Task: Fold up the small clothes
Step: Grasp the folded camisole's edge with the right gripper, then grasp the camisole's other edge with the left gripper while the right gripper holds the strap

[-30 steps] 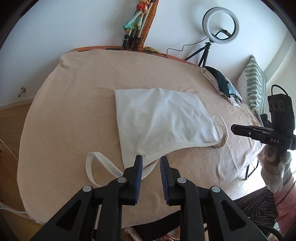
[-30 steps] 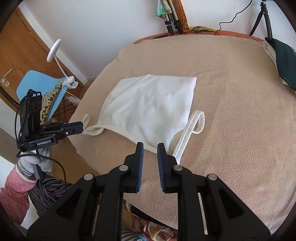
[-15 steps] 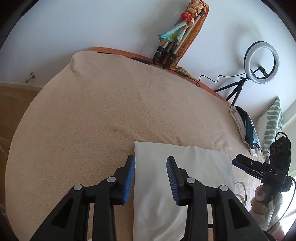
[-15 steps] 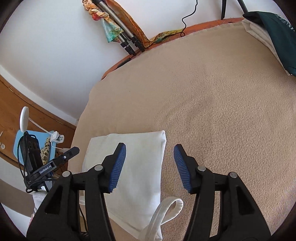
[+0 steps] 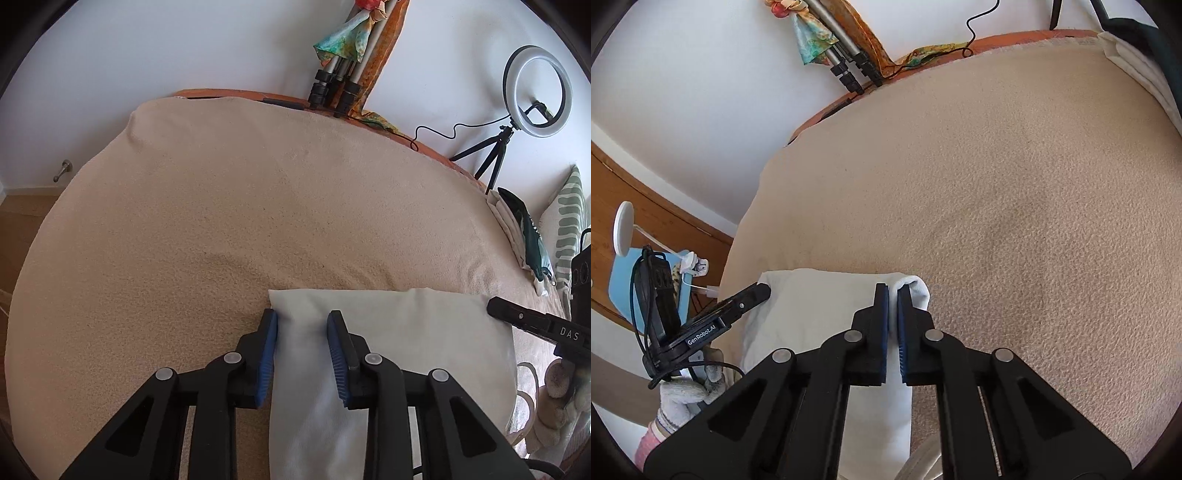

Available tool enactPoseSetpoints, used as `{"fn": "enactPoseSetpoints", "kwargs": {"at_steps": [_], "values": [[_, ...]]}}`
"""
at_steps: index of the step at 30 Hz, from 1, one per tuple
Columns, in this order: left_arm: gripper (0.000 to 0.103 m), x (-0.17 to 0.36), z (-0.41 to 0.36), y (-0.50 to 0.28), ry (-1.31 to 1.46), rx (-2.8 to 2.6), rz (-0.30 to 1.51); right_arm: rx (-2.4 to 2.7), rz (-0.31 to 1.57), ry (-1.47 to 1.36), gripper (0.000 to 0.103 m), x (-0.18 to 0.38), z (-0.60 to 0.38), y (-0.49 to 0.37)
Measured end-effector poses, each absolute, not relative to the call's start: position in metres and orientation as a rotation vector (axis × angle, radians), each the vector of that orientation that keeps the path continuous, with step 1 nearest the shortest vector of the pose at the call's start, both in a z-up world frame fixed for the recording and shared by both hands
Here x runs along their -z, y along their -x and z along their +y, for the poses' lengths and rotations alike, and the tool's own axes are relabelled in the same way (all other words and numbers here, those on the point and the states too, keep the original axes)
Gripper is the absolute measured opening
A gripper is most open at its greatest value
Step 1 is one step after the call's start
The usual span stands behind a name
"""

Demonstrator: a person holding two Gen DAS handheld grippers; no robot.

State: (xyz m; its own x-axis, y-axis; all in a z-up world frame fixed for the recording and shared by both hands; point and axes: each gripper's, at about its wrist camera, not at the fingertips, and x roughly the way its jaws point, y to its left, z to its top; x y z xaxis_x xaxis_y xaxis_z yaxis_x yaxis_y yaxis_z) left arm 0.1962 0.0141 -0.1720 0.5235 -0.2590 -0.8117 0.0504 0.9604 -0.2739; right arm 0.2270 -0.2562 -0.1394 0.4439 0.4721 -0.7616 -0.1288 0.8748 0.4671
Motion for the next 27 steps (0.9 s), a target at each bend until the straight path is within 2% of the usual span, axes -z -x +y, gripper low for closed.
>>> {"fn": "enactPoseSetpoints", "kwargs": {"at_steps": [6, 8, 9, 12, 14, 16, 20, 27], "values": [[0.026, 0.169, 0.016, -0.192, 0.188, 0.131, 0.994, -0.306, 1.032, -0.278, 0.004, 0.137, -0.254, -0.228], [0.025, 0.162, 0.025, -0.188, 0.204, 0.12, 0.985, -0.309, 1.025, -0.281, 0.006, 0.13, -0.255, -0.225], [0.025, 0.158, 0.031, -0.185, 0.224, 0.118, 0.977, -0.311, 1.033, -0.299, 0.009, 0.128, -0.258, -0.224], [0.034, 0.147, 0.049, -0.175, 0.29, 0.148, 0.964, -0.33, 1.028, -0.339, 0.021, 0.12, -0.27, -0.215], [0.045, 0.145, 0.058, -0.167, 0.337, 0.174, 0.974, -0.348, 1.031, -0.355, 0.037, 0.116, -0.277, -0.208], [0.046, 0.151, 0.066, -0.16, 0.414, 0.217, 1.009, -0.383, 1.042, -0.384, 0.046, 0.117, -0.284, -0.2], [0.046, 0.172, 0.074, -0.15, 0.59, 0.253, 1.104, -0.422, 1.089, -0.443, 0.047, 0.128, -0.297, -0.189], [0.046, 0.175, 0.068, -0.137, 0.608, 0.292, 1.127, -0.469, 1.199, -0.51, 0.047, 0.151, -0.306, -0.171]]}}
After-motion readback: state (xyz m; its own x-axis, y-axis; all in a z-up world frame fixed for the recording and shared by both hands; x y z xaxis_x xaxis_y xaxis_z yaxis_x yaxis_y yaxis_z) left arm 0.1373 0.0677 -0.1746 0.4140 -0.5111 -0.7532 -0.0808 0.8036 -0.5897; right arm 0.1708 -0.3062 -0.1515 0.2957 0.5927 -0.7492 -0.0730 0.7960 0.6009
